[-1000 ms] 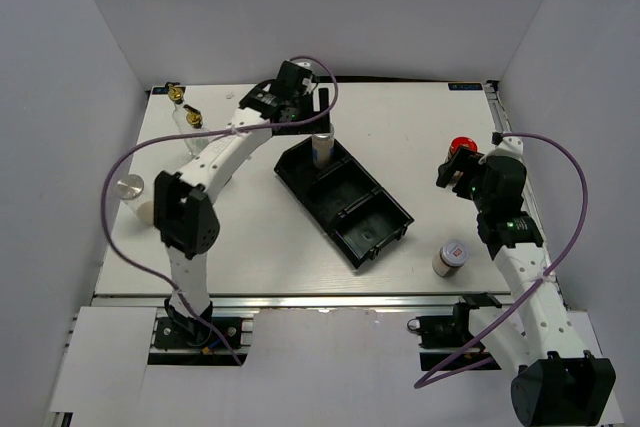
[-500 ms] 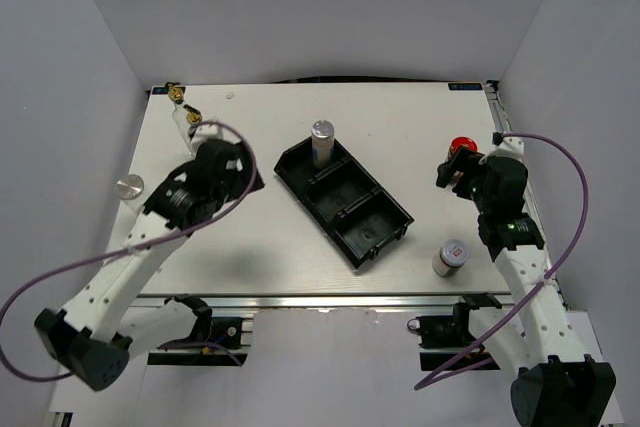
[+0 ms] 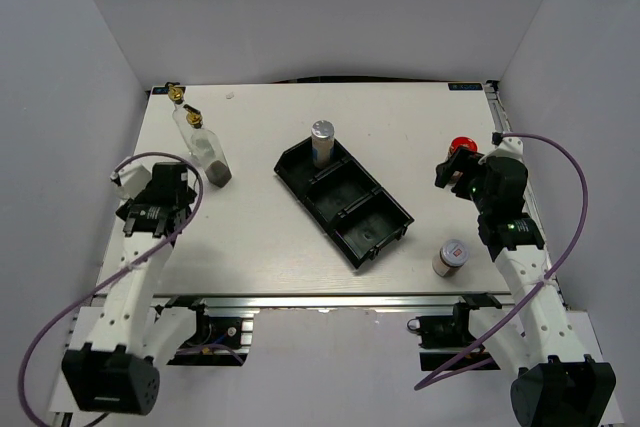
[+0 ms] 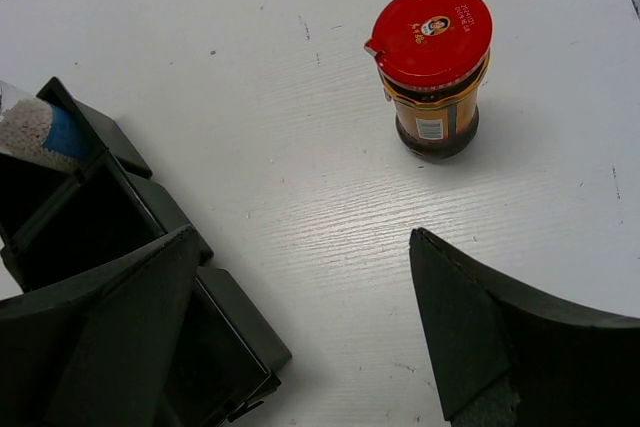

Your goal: Organize the condiment bottles

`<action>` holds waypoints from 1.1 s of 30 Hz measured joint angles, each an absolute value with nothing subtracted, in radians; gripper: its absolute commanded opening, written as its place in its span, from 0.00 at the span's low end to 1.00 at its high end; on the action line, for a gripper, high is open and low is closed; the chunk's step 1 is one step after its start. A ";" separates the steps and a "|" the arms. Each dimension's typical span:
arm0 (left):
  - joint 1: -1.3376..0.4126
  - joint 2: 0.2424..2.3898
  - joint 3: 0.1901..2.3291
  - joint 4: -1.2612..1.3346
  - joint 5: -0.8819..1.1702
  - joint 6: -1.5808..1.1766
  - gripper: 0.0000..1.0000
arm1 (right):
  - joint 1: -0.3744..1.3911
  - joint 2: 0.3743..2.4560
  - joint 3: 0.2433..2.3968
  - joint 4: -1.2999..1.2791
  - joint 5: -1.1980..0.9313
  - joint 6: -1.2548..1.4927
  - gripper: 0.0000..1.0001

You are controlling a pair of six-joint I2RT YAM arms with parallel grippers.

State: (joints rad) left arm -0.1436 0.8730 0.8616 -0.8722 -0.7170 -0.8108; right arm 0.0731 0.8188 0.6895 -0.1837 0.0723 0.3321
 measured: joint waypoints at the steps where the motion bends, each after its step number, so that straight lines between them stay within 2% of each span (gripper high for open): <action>1: -0.090 0.901 0.846 -0.844 -0.695 -0.793 0.98 | 0.073 0.819 0.690 -0.184 0.072 0.332 0.89; 4: 0.027 0.985 0.822 -0.775 -0.620 -0.747 0.98 | 0.073 0.819 0.690 -0.183 0.070 0.332 0.89; 10: 0.150 1.094 0.827 -0.640 -0.579 -0.739 0.98 | 0.073 0.820 0.690 -0.178 0.064 0.334 0.90; 24: 0.229 1.303 0.889 -0.448 -0.633 -0.748 0.98 | 0.073 0.832 0.690 -0.176 0.064 0.353 0.89; 33: 0.317 1.330 0.906 -0.414 -0.662 -0.733 0.98 | 0.073 0.800 0.690 -0.179 0.093 0.366 0.89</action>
State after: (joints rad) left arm 0.3168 1.3300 0.9058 -0.4137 -0.6624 -0.7330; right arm 0.0731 0.8001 0.6895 -0.1795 0.0929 0.3660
